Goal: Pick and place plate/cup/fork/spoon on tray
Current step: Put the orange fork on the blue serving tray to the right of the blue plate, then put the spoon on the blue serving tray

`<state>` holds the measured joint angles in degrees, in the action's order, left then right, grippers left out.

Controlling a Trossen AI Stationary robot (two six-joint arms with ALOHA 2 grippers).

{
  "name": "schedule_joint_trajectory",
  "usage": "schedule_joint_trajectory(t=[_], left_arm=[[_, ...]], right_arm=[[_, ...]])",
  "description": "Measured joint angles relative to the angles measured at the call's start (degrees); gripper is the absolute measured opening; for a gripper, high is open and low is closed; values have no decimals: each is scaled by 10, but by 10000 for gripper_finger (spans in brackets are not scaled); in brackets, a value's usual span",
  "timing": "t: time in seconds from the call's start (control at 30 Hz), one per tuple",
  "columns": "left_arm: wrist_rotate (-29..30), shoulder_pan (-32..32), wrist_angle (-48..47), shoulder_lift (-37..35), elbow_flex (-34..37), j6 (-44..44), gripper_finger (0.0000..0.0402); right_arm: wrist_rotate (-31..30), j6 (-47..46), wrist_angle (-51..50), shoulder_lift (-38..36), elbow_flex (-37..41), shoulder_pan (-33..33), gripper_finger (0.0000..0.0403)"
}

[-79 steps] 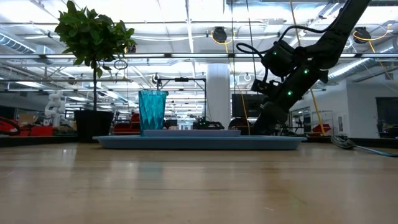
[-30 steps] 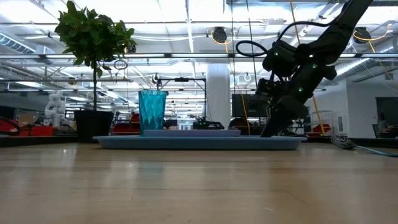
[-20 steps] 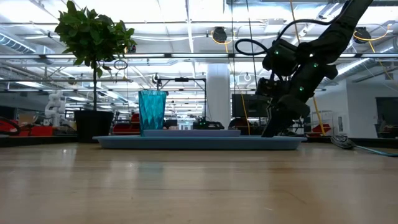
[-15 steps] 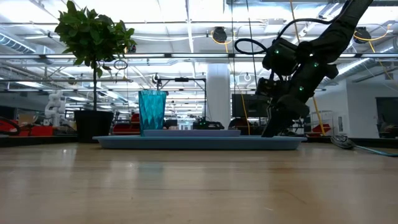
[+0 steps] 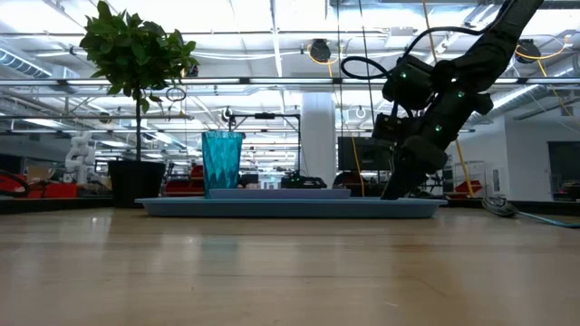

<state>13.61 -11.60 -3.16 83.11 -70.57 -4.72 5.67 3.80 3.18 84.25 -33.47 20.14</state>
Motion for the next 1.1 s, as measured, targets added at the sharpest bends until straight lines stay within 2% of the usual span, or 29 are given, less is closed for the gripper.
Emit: schedule_joint_trajectory(t=[0.6, 0.73, 0.9, 0.97, 1.1], left_arm=[[0, 0, 5, 0, 0, -12, 77], [0, 0, 5, 0, 0, -16, 77], [0, 0, 3, 0, 0, -18, 77], [0, 0, 3, 0, 0, -23, 77], [0, 0, -1, 0, 0, -27, 77]], right_arm=[[-12, -32, 19, 22, 0, -11, 0], [-12, -36, 11, 7, 0, -11, 0], [-14, -92, -56, -46, -5, -15, 0], [-39, -142, -108, -77, -13, -23, 0], [-140, -265, -232, -147, -28, -60, 0]])
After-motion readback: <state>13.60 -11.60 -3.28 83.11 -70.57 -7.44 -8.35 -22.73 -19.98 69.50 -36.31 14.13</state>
